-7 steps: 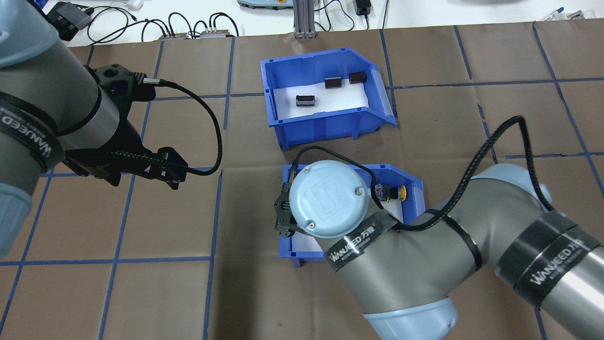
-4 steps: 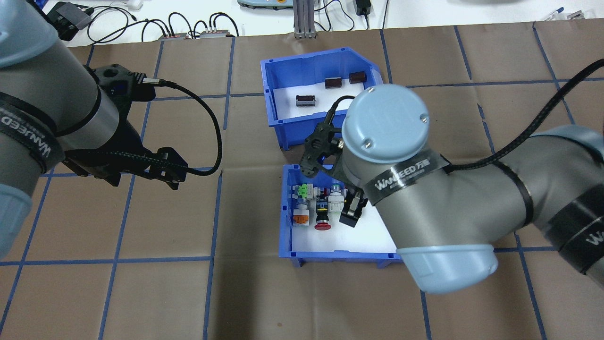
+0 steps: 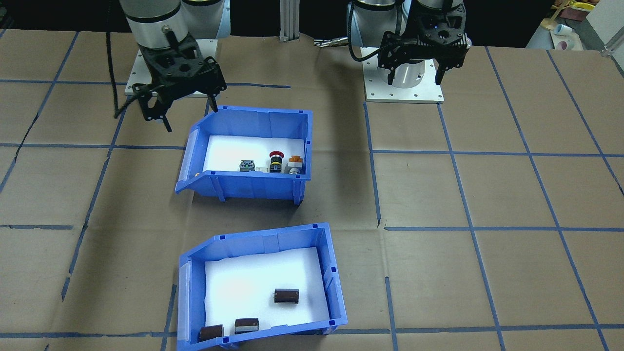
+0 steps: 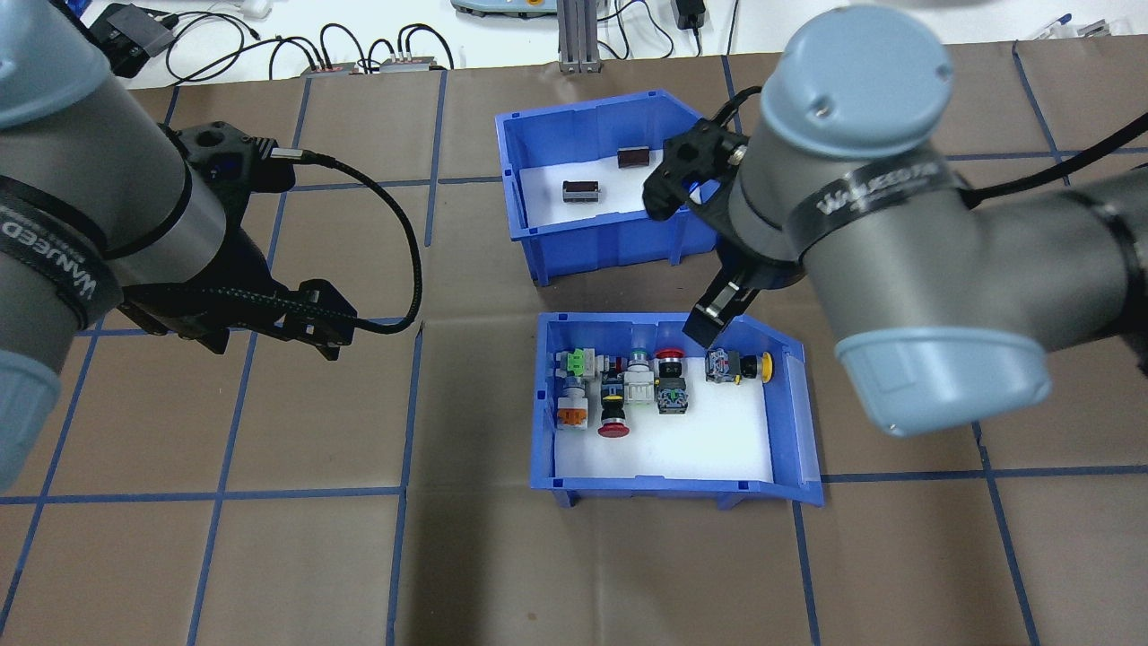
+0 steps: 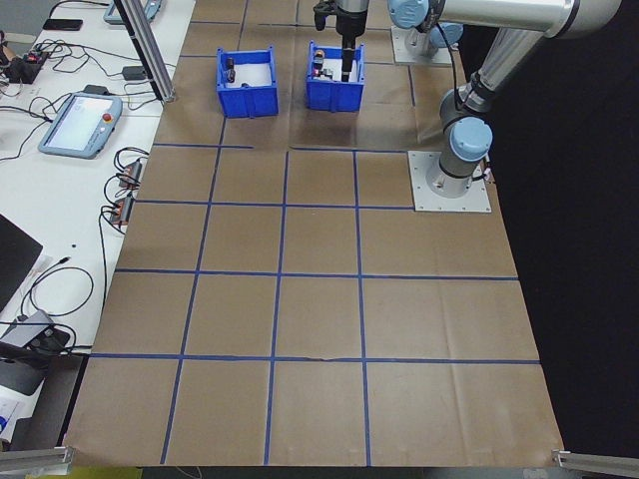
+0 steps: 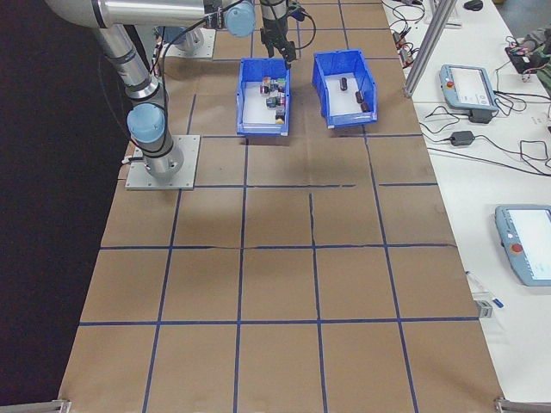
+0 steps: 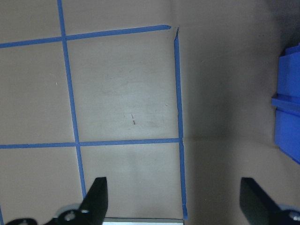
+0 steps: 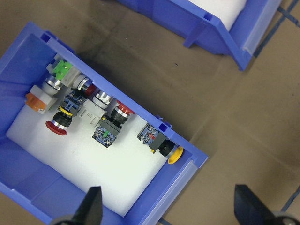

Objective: Place battery box in front

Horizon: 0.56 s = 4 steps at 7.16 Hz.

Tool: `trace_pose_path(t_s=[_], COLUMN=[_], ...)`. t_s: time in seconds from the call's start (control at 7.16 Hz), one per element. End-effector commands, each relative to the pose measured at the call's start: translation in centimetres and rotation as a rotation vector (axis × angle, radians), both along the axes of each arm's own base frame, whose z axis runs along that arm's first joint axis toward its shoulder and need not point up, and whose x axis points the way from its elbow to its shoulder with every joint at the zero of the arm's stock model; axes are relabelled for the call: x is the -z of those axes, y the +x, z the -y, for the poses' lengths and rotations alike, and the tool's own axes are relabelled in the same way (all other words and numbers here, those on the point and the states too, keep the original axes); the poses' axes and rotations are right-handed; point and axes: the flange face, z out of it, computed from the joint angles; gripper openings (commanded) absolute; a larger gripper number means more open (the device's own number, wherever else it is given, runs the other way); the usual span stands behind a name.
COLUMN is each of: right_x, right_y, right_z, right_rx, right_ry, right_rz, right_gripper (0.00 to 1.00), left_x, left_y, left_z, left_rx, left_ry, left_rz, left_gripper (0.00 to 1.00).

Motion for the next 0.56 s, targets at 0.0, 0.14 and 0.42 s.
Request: trace_pose_path(t_s=[0.0,0.14,0.42], right_x=[-2.5,-2.8,-3.5], right_y=[-4.5,-6.5,-7.7], right_z=[1.6,2.3,2.5], right_rx=[0.325,0.447,0.690], right_ry=[0.065,0.067,0.064], right_rz=[0.030,0.033,0.051], right_gripper=[1.00,1.00,1.00], left_x=[0.8,1.0,1.1], left_y=[0.0,0.0,0.0], left_z=[1.4,1.4,1.3], left_rx=[-0.003,-0.003,-0.002], left_ry=[-0.012,-0.009,-0.009], left_rz=[-0.002,-0.002,-0.002], left_gripper=[0.99,0.99,0.99])
